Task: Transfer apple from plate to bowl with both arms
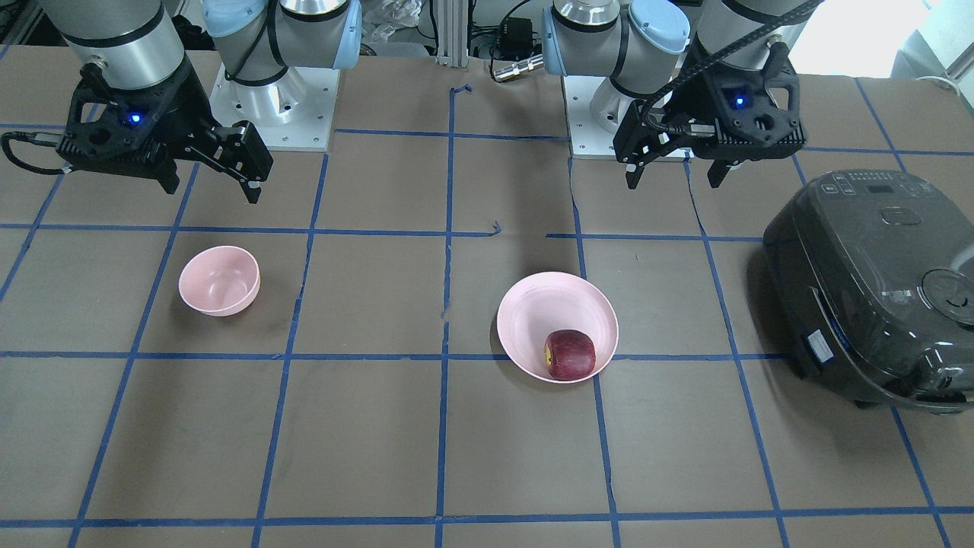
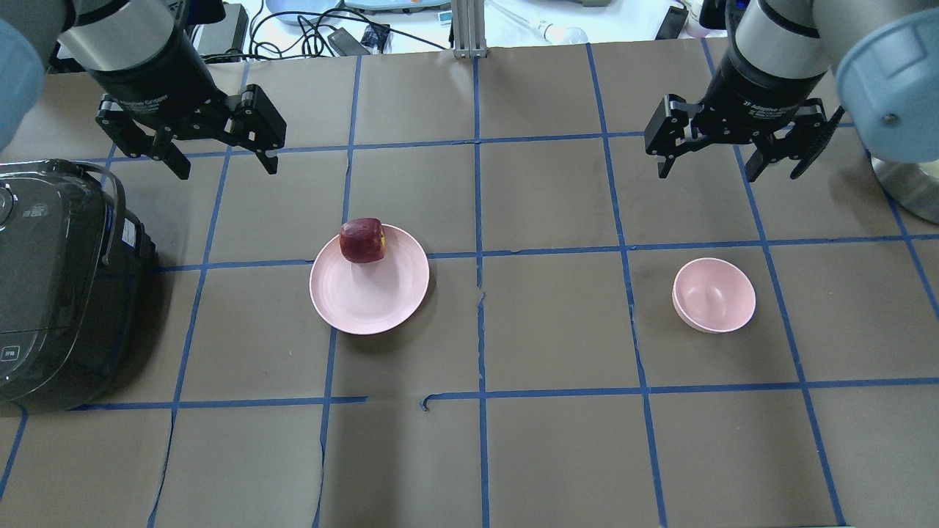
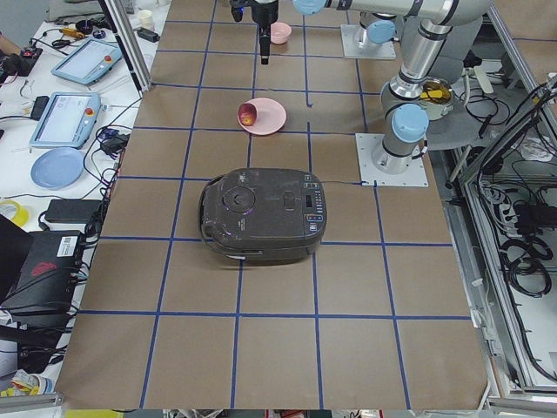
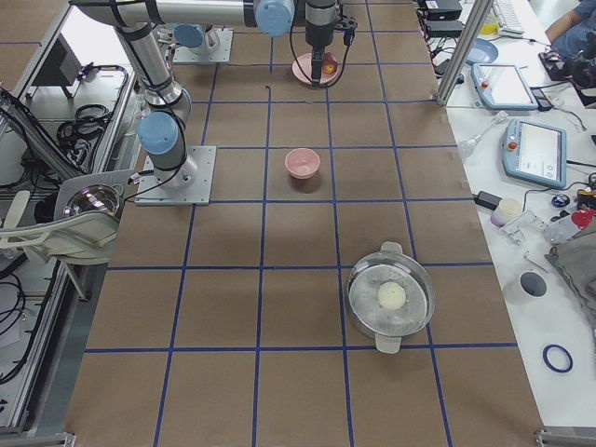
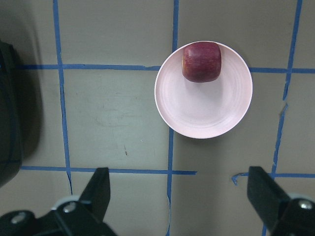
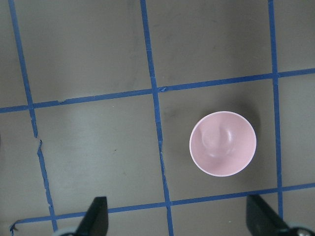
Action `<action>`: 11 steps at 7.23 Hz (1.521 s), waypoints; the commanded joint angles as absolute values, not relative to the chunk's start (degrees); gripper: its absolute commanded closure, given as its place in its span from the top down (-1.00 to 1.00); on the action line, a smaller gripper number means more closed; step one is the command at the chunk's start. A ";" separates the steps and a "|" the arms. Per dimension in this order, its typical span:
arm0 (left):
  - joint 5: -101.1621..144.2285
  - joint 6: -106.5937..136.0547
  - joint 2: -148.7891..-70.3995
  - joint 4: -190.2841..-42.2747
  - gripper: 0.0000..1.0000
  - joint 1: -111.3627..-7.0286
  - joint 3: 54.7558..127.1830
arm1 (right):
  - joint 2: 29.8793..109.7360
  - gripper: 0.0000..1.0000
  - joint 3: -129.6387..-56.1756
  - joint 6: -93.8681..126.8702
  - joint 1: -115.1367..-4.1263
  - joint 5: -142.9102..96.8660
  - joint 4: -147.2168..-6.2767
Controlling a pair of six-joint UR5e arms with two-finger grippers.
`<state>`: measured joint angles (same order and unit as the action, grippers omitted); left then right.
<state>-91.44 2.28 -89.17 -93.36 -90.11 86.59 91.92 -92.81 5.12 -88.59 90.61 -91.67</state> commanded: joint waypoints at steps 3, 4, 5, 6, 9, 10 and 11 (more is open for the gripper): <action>-91.41 2.29 -89.21 -93.34 1.00 -90.26 86.75 | 91.93 1.00 -92.73 4.66 -88.59 90.53 -91.67; -91.41 2.37 -89.21 -93.25 1.00 -90.18 86.75 | 91.93 1.00 -92.72 4.57 -88.59 90.61 -91.58; -91.49 2.37 -89.38 -93.25 1.00 -90.18 86.75 | 92.11 1.00 -92.29 4.48 -88.59 90.27 -91.67; -91.41 2.37 -89.47 -93.25 1.00 -90.18 86.75 | 92.20 1.00 -92.63 4.40 -88.51 90.26 -91.58; -91.32 2.37 -89.73 -93.25 1.00 -90.18 86.66 | 92.29 1.00 -92.81 4.31 -88.59 90.53 -91.67; -91.32 2.46 -90.08 -93.16 1.00 -90.18 86.75 | 92.29 1.00 -92.81 4.31 -88.59 90.53 -91.50; -91.41 2.37 -90.35 -92.64 1.00 -90.26 86.66 | 92.29 1.00 -92.81 4.22 -88.59 90.53 -91.49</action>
<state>-91.35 2.41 -90.00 -93.08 -90.19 86.71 92.28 -92.79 4.29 -88.58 90.53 -91.55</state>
